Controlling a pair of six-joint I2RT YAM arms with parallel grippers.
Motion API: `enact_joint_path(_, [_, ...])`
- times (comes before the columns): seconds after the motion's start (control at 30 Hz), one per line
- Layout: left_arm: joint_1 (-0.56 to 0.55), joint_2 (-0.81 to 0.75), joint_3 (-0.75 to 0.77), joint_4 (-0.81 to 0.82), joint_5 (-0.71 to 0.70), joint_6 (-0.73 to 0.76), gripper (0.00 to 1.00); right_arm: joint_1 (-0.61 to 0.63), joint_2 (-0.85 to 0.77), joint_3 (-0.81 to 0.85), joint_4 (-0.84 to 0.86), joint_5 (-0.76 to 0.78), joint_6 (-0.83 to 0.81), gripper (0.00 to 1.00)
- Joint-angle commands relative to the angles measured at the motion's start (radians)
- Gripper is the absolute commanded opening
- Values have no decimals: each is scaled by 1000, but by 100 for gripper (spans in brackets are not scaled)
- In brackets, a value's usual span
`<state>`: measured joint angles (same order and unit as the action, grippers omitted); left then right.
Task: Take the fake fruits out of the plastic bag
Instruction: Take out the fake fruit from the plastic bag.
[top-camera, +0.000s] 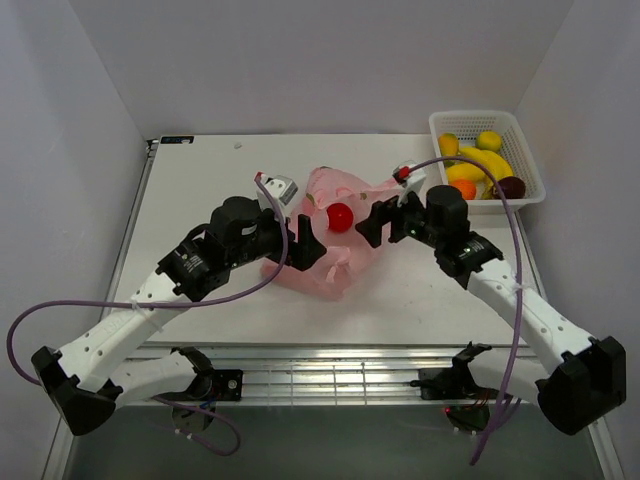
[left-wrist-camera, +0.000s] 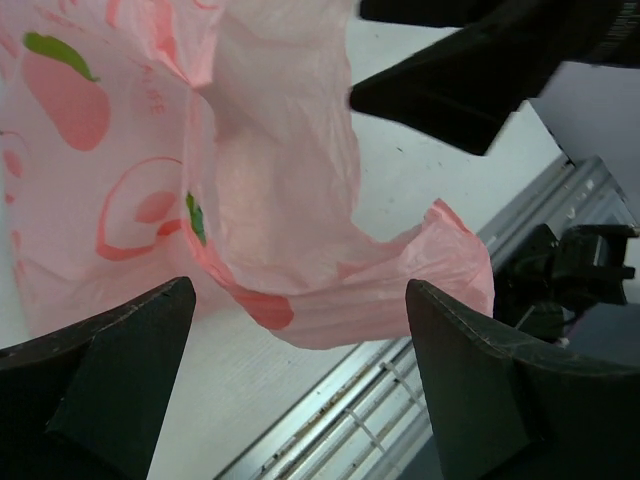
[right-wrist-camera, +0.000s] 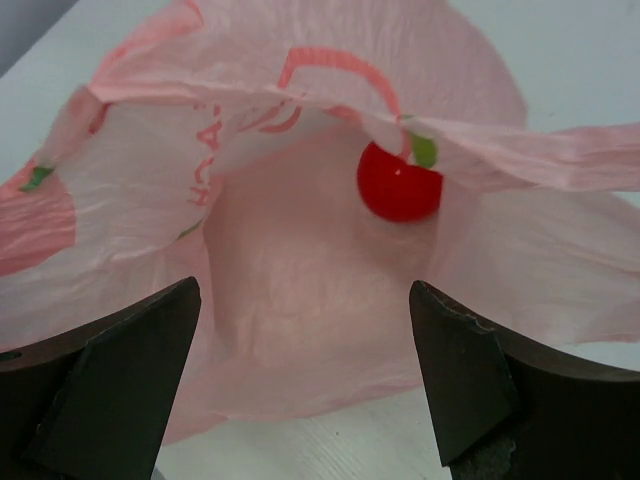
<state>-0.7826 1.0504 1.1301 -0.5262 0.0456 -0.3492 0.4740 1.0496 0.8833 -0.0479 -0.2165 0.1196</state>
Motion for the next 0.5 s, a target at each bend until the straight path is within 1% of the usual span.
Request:
enact_joint_path(0.0, [-1, -49, -59, -35, 186, -57, 98, 67, 114, 15, 19, 25, 12, 90])
enact_joint_path(0.03, [-1, -59, -81, -22, 188, -72, 98, 90, 169, 25, 16, 48, 17, 90])
enact_joint_path(0.1, [-3, -56, -128, -17, 166, -111, 98, 127, 222, 36, 34, 78, 12, 91])
enact_joint_path(0.13, [-3, -53, -136, -15, 152, -122, 98, 167, 277, 37, 43, 142, 12, 90])
enact_joint_path(0.2, [-3, -29, -148, -2, 140, -142, 98, 196, 341, 57, 97, 212, 38, 91])
enact_joint_path(0.23, [-3, -18, -148, 3, 139, -146, 98, 218, 409, 66, 108, 286, 73, 91])
enact_joint_path(0.27, [-3, 6, -145, 0, 129, -151, 98, 230, 440, 80, 106, 301, 84, 92])
enact_joint_path(0.3, [-3, 16, -138, -15, 88, -166, 98, 244, 463, 95, 67, 319, 98, 94])
enact_joint_path(0.33, [-3, 23, -136, -23, 64, -177, 98, 286, 495, 112, 50, 371, 124, 95])
enact_joint_path(0.37, [-3, 29, -136, -29, 41, -188, 98, 317, 498, 109, 40, 403, 132, 95])
enact_joint_path(0.4, [-3, 28, -142, -41, -13, -200, 98, 352, 497, 99, 19, 439, 138, 94])
enact_joint_path(0.43, [-3, 30, -145, -49, -30, -226, 98, 427, 488, 86, 19, 503, 146, 94])
enact_joint_path(0.47, [-3, 28, -150, -58, -82, -244, 98, 461, 481, 69, 16, 525, 166, 94])
